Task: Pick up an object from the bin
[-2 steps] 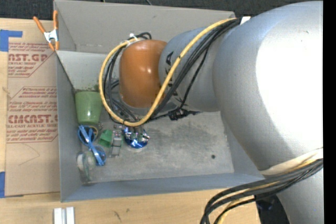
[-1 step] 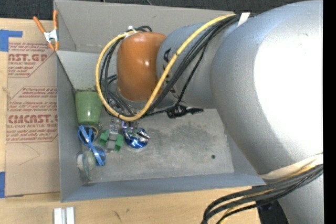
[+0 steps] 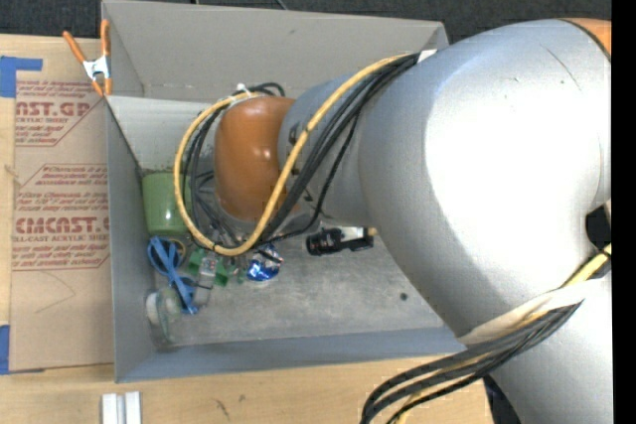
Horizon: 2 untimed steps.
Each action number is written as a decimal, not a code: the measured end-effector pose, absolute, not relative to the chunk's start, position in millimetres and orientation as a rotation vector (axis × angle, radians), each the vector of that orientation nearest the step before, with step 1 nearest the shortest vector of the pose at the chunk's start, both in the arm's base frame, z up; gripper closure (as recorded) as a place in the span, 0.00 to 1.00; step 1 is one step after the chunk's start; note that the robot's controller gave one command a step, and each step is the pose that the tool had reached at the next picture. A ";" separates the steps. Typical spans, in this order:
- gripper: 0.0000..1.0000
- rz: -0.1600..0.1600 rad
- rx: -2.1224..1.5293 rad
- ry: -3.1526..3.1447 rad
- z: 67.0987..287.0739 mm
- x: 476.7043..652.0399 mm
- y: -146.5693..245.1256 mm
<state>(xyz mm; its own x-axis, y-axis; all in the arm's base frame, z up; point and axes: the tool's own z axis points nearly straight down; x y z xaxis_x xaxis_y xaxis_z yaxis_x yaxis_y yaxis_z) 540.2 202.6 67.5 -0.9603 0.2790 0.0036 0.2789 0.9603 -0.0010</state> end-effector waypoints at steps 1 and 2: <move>0.00 -0.001 -0.441 -3.106 67.5 540.1 202.8; 1.00 -0.002 -0.441 -3.106 67.5 540.0 203.1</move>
Offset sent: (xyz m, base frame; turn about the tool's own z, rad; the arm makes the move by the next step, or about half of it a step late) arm 0.0000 0.0000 0.0000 0.0000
